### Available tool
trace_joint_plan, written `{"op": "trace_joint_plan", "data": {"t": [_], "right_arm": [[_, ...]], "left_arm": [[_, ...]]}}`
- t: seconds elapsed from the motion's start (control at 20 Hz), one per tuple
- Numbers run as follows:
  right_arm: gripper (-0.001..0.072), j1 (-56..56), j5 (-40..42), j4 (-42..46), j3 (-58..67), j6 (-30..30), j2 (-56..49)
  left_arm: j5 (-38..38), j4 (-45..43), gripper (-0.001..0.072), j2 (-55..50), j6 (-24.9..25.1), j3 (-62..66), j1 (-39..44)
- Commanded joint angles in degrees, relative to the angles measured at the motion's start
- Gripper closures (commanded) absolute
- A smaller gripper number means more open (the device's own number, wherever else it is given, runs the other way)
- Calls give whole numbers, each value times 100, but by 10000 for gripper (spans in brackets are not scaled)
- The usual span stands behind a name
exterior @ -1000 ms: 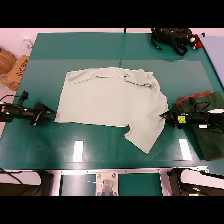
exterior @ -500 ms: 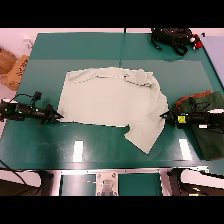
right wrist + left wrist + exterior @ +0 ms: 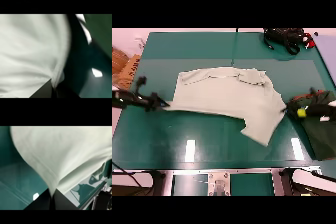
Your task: Fold the shirts.
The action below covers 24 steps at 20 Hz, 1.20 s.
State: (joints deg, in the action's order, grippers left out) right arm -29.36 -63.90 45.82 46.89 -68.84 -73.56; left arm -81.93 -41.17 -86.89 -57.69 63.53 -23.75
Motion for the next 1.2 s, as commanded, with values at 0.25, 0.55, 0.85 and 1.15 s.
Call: {"op": "trace_joint_plan", "data": {"t": [0.25, 0.55, 0.85, 1.15], "right_arm": [[695, -7, -358, -192, 3738, -975, 2566], [695, -7, 1073, -168, 5574, -1178, 3768], [695, -7, 927, -127, 5202, -1178, 3842], [695, 249, 990, -796, 2404, -592, 3414]], "left_arm": [[55, 1700, 685, 2802, -50, 2962, -7], [1010, 1696, 684, 4052, -105, 5184, -7], [1040, 116, 683, 4140, -848, 5163, -4], [866, 509, 683, 3451, -466, 2983, -2]]}}
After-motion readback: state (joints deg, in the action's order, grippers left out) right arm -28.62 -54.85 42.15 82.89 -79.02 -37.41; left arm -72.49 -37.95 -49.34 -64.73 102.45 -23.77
